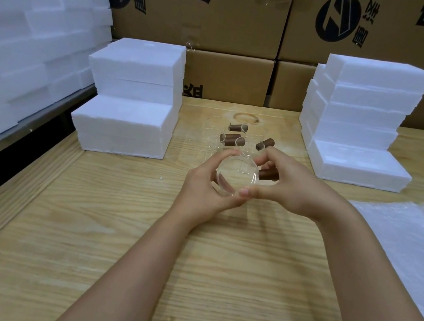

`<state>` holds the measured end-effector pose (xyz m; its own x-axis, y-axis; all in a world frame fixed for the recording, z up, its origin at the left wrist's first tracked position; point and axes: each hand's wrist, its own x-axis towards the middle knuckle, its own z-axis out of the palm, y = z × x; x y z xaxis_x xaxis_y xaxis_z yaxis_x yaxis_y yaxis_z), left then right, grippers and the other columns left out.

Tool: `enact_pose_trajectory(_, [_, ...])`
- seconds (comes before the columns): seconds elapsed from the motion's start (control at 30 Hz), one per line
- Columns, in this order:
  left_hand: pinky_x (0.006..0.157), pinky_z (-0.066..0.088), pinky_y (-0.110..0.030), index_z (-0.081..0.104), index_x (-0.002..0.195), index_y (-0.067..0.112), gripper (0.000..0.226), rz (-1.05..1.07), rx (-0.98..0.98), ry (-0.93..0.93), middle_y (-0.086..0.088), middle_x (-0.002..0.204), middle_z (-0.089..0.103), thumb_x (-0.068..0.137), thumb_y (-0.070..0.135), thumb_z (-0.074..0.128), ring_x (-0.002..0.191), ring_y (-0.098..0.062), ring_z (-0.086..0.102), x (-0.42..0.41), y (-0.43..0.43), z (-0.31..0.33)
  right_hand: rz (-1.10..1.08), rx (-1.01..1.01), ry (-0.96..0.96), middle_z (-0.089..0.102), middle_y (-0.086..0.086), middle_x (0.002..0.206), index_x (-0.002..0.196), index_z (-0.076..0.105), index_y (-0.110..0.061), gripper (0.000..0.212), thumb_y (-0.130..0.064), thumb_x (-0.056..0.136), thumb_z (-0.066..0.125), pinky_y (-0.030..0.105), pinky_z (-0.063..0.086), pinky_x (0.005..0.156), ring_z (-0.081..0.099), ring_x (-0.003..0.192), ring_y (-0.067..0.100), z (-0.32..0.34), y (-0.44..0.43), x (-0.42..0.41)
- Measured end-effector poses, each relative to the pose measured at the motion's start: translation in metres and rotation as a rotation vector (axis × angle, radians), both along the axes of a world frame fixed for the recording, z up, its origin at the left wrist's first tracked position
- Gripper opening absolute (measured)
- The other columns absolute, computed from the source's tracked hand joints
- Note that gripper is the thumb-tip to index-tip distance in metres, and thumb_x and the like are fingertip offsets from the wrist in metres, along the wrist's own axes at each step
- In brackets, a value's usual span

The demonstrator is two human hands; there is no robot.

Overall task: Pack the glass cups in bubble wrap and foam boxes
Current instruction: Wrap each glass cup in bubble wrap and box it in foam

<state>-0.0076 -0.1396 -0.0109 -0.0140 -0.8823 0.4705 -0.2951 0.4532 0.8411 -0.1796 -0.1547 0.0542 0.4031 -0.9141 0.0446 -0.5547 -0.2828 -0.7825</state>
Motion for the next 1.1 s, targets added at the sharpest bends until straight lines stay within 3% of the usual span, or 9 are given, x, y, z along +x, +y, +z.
enact_pose_trajectory(0.13, [0.075, 0.051, -0.016, 0.056, 0.120, 0.042, 0.068, 0.001, -0.044, 0.011, 0.026, 0.112, 0.063, 0.060, 0.031, 0.088, 0.089, 0.000, 0.066, -0.001, 0.000, 0.001, 0.041, 0.021, -0.109, 0.067, 0.006, 0.101, 0.099, 0.062, -0.018, 0.033, -0.027, 0.072, 0.079, 0.033, 0.050, 0.091, 0.064, 0.094, 0.012, -0.002, -0.004, -0.007])
enact_pose_trajectory(0.3, [0.074, 0.059, -0.034, 0.052, 0.120, 0.051, 0.071, 0.026, -0.065, -0.066, 0.031, 0.116, 0.059, 0.060, 0.034, 0.086, 0.070, -0.013, 0.067, -0.002, 0.001, 0.000, 0.009, 0.034, -0.188, 0.063, -0.007, 0.078, 0.083, 0.063, -0.019, 0.016, -0.034, 0.088, 0.062, 0.005, 0.040, 0.061, 0.057, 0.066, -0.010, -0.003, -0.004, -0.008])
enact_pose_trajectory(0.4, [0.072, 0.057, -0.029, 0.051, 0.117, 0.053, 0.068, 0.060, -0.074, -0.084, 0.029, 0.108, 0.062, 0.062, 0.034, 0.085, 0.067, -0.010, 0.068, -0.002, 0.000, -0.001, -0.053, -0.034, -0.123, 0.058, -0.005, 0.076, 0.077, 0.055, -0.022, 0.028, -0.044, 0.092, 0.052, 0.022, 0.039, 0.067, 0.053, 0.074, 0.005, -0.005, -0.004, 0.001])
enact_pose_trajectory(0.53, [0.061, 0.047, -0.014, 0.055, 0.119, 0.044, 0.067, 0.103, -0.088, -0.082, 0.001, 0.091, 0.070, 0.061, 0.029, 0.085, 0.058, -0.006, 0.060, -0.003, 0.000, 0.000, -0.253, -0.318, 0.101, 0.048, -0.006, 0.085, 0.077, 0.039, -0.023, 0.035, -0.051, 0.095, 0.028, 0.032, 0.029, 0.078, 0.042, 0.094, 0.024, -0.021, 0.000, 0.032])
enact_pose_trajectory(0.6, [0.059, 0.046, -0.014, 0.050, 0.112, 0.057, 0.070, 0.109, -0.098, -0.075, 0.010, 0.092, 0.068, 0.059, 0.026, 0.082, 0.056, -0.006, 0.059, -0.003, 0.001, 0.001, -0.336, -0.396, 0.122, 0.052, -0.001, 0.098, 0.089, 0.039, -0.021, 0.038, -0.057, 0.092, 0.026, 0.034, 0.031, 0.087, 0.038, 0.097, 0.024, -0.028, 0.004, 0.042])
enact_pose_trajectory(0.7, [0.058, 0.046, -0.012, 0.049, 0.107, 0.061, 0.075, 0.105, -0.104, -0.074, 0.025, 0.092, 0.064, 0.057, 0.019, 0.085, 0.064, -0.004, 0.059, -0.003, 0.000, 0.000, -0.355, -0.376, 0.107, 0.052, -0.003, 0.105, 0.095, 0.041, -0.021, 0.058, -0.075, 0.075, 0.034, 0.036, 0.035, 0.090, 0.036, 0.099, 0.021, -0.031, 0.005, 0.042])
enact_pose_trajectory(0.87, [0.078, 0.042, -0.005, 0.054, 0.116, 0.034, 0.074, 0.098, -0.135, -0.053, 0.029, 0.101, 0.061, 0.056, 0.011, 0.091, 0.092, 0.011, 0.060, -0.002, -0.002, -0.004, -0.366, -0.396, 0.069, 0.043, -0.014, 0.090, 0.088, 0.037, -0.025, 0.074, -0.084, 0.046, 0.051, 0.029, 0.034, 0.082, 0.031, 0.094, 0.016, -0.030, 0.005, 0.045])
enact_pose_trajectory(1.0, [0.078, 0.048, -0.014, 0.051, 0.116, 0.043, 0.076, 0.112, -0.126, -0.058, 0.020, 0.100, 0.065, 0.057, 0.016, 0.090, 0.088, -0.006, 0.063, -0.001, -0.001, -0.002, -0.279, -0.440, 0.024, 0.039, -0.019, 0.087, 0.086, 0.036, -0.029, 0.063, -0.079, 0.052, 0.055, 0.025, 0.029, 0.078, 0.031, 0.094, 0.016, -0.033, 0.005, 0.039])
enact_pose_trajectory(1.1, [0.082, 0.050, -0.017, 0.052, 0.116, 0.050, 0.075, 0.091, -0.110, 0.000, 0.023, 0.113, 0.065, 0.059, 0.021, 0.089, 0.097, 0.003, 0.062, 0.000, 0.000, 0.000, -0.240, -0.539, 0.011, 0.041, -0.017, 0.090, 0.090, 0.043, -0.025, 0.054, -0.074, 0.066, 0.050, 0.021, 0.027, 0.078, 0.033, 0.094, 0.015, -0.036, 0.004, 0.032])
